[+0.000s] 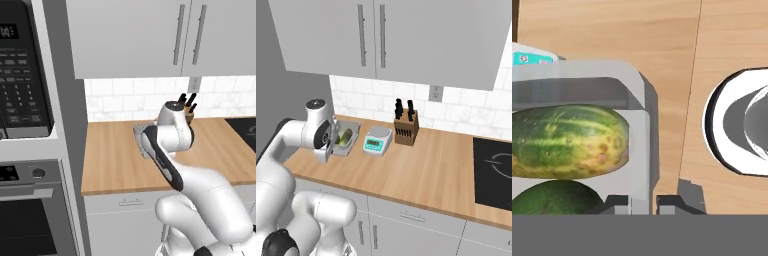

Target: Take the meat container that has the shrimp and place it on the second highest rack of the freezer. Then take the vegetable container that has the cucumber and avocado and place it on the highest rack of the freezer.

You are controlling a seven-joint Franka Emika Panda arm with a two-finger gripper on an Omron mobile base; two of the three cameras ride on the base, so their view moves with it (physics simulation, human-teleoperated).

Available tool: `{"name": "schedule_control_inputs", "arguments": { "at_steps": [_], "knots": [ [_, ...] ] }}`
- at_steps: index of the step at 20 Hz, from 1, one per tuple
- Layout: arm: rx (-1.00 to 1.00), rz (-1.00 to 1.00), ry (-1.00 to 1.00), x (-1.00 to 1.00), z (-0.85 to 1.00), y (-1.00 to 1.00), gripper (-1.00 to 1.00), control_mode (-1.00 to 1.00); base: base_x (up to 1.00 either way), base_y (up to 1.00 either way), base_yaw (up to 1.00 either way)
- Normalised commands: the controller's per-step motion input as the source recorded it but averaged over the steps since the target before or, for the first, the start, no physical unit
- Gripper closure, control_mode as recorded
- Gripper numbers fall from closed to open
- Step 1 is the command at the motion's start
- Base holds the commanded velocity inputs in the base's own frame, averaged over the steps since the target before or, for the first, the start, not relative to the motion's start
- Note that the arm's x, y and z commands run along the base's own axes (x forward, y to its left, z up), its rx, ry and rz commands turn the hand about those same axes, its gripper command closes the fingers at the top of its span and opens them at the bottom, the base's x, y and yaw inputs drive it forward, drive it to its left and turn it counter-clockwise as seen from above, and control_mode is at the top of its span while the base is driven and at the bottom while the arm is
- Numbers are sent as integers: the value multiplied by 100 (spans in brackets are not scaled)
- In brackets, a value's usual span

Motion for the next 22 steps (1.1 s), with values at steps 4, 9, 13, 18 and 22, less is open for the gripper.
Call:
{"name": "schedule_control_inputs", "arguments": {
  "at_steps": [4, 9, 13, 18, 22],
  "knots": [
    [0, 2, 0, -15, 35, -90, 100, -100, 0, 0, 0],
    [0, 0, 0, -17, 45, -62, 100, -100, 0, 0, 0],
    [0, 3, 0, -41, 10, -3, 100, -100, 0, 0, 0],
    [-5, -4, 0, -31, 33, 21, 100, -100, 0, 0, 0],
    [-3, -17, 0, -2, 53, 9, 100, -100, 0, 0, 0]
  ]
}}
